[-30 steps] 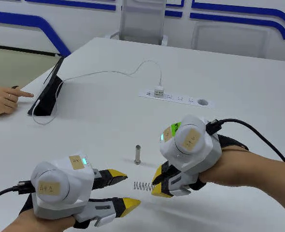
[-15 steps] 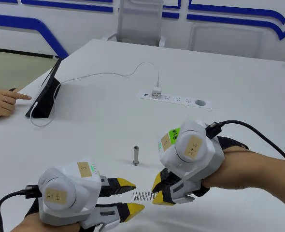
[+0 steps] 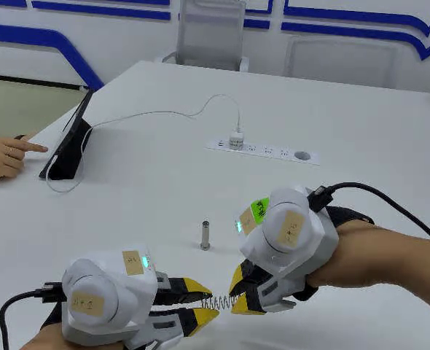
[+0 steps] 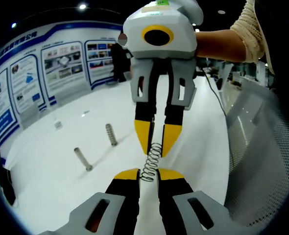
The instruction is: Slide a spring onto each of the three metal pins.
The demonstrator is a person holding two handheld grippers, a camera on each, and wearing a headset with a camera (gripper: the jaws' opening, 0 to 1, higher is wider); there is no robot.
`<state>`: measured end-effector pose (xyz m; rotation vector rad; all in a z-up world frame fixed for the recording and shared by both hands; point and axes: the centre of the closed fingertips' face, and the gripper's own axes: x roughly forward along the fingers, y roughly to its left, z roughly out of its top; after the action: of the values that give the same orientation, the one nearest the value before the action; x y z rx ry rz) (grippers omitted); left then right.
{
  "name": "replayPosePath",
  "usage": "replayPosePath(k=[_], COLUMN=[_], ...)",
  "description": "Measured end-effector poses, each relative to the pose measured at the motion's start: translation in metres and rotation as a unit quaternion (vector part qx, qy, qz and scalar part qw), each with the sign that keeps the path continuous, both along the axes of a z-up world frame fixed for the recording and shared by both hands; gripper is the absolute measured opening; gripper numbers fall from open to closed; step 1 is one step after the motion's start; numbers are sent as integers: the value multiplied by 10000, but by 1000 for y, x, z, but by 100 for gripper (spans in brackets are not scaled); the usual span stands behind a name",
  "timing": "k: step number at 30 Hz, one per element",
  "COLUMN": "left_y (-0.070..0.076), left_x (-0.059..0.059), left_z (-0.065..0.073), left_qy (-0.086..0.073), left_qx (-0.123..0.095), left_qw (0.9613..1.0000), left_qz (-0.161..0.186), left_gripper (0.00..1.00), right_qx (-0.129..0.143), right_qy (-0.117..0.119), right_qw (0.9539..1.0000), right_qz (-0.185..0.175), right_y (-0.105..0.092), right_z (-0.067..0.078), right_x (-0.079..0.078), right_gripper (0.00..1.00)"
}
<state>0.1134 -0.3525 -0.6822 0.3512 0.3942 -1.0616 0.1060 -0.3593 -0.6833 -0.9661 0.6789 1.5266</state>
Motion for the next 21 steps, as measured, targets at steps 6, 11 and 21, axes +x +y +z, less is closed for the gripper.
replayPosePath(k=[6,11,21], left_y=[0,0,-1], left_x=[-1,-1,-2], left_z=[-1,-1,0], left_qy=[3,0,-9], left_qx=[55,35,24], left_qw=[10000,10000,10000], left_qz=[-38,-44,-71], left_gripper=[12,12,11], right_qx=[55,137,286], right_qy=[-20,-48,-64], right_qw=[10000,9999,9995], right_qz=[36,76,145], right_y=[3,8,20], right_z=[12,20,31], right_x=[-2,-4,-9], right_gripper=[12,12,12])
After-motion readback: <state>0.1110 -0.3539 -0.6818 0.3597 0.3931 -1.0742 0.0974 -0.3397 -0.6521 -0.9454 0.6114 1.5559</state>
